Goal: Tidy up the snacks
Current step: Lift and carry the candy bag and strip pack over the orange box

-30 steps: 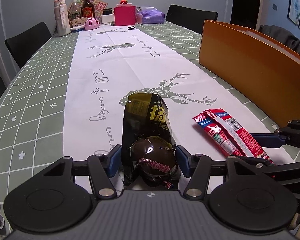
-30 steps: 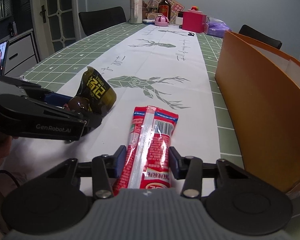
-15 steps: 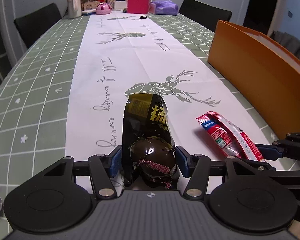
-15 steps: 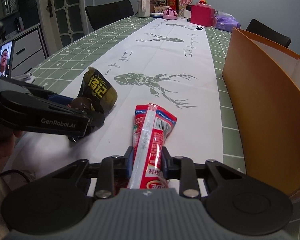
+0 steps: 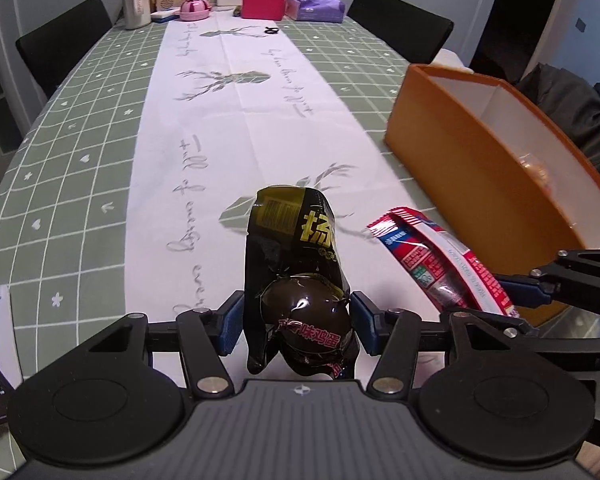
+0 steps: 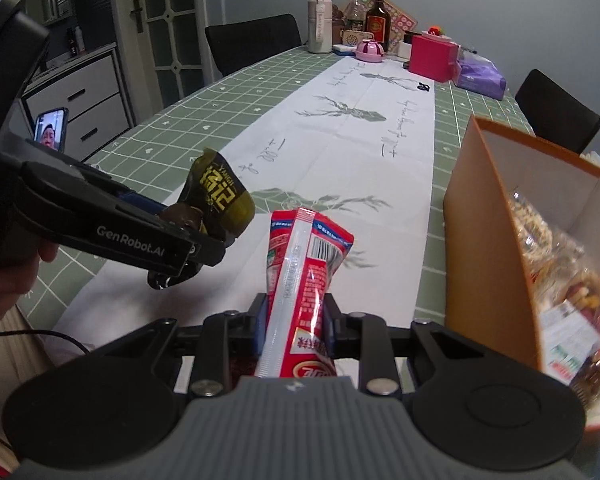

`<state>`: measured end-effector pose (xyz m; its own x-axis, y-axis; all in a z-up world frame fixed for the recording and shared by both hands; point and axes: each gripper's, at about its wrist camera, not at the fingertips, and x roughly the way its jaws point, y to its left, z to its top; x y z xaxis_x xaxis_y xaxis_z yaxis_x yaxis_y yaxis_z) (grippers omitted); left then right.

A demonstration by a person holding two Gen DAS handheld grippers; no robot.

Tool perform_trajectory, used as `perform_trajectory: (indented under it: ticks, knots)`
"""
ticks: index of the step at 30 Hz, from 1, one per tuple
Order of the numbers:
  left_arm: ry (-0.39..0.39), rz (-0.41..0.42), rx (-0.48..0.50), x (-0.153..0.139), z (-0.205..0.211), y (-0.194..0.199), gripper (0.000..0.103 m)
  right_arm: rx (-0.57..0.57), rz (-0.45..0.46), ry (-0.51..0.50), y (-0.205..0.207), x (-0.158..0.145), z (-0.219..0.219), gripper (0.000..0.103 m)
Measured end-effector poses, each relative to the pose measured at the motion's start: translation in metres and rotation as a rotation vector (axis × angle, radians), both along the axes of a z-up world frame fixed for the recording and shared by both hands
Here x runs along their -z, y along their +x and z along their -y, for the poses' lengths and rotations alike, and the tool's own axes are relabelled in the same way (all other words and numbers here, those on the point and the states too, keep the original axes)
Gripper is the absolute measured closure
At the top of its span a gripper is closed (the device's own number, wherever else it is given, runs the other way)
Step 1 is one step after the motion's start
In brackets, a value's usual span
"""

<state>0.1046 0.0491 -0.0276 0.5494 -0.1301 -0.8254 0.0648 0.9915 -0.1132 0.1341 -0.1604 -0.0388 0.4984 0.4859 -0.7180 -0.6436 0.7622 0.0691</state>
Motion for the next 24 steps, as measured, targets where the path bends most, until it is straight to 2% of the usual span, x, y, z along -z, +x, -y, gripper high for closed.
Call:
perform_trajectory:
  ticks: [5,10,15,18,24]
  knots:
    - [0.019,0.023,0.055,-0.031,0.020,0.013,0.039,0.006,0.004,0.012,0.014,-0.024,0.021,0.078]
    - [0.069,0.034,0.160,-0.058,0.051,0.029,0.039,0.003,-0.012,0.019,0.030,-0.053,0.042,0.078]
    - [0.112,0.019,0.270,-0.081,0.079,0.049,0.039,0.022,-0.016,-0.032,0.049,-0.076,0.066,0.078]
    - [0.146,0.006,0.338,-0.089,0.101,0.061,0.039,0.046,-0.015,-0.085,0.063,-0.082,0.082,0.078]
    - [0.138,-0.015,0.443,-0.091,0.149,0.089,0.039,0.099,-0.056,-0.168,0.088,-0.077,0.117,0.078]
